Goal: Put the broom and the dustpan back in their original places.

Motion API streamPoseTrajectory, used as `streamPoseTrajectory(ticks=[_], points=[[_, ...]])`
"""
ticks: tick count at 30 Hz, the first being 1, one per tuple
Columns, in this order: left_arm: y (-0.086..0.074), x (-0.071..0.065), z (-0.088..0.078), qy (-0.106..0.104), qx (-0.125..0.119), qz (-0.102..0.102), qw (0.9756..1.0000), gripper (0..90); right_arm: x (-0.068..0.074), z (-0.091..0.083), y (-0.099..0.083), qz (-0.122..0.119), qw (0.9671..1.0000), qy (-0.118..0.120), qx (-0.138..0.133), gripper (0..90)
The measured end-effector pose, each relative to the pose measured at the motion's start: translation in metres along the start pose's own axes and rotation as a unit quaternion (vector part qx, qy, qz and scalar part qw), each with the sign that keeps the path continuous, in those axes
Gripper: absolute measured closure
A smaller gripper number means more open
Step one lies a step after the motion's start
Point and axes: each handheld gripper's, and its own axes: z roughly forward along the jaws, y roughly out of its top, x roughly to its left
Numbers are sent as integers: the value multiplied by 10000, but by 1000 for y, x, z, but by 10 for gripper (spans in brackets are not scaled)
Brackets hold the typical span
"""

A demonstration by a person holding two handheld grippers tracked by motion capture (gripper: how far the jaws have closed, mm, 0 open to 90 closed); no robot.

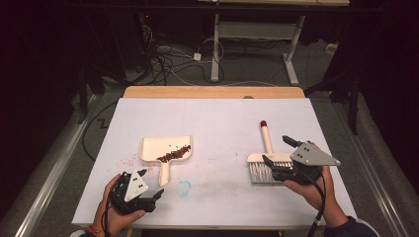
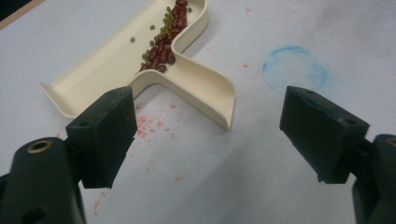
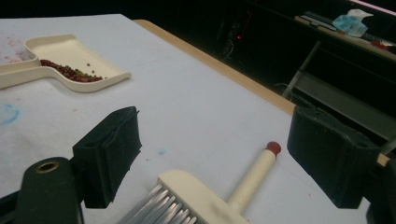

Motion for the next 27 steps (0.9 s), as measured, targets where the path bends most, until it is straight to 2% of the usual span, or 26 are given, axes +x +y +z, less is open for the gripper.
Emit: streamPoseTrajectory(ticks=[5, 9, 11, 15, 20, 27], points=[[0, -1, 0, -19, 9, 28, 10000, 190, 4, 0, -12, 28, 10000, -5, 52, 175], [0, -1, 1, -30, 23, 37, 10000, 189, 7, 0, -23, 78, 9999, 98, 64, 177], [0, -1, 2, -28, 34, 50, 10000, 189, 8, 0, -27, 24, 9999, 98, 83, 177], [0, -1, 3, -60, 40, 70, 9999, 189, 8, -4, -37, 103, 9999, 86, 8, 179], [1, -1, 2, 0, -48, 16, 10000, 190, 11, -9, -46, -45, 10000, 48, 62, 179], [2, -1, 3, 6, -47, 24, 10000, 190, 7, -15, -62, 121, 9997, -12, 208, 179]])
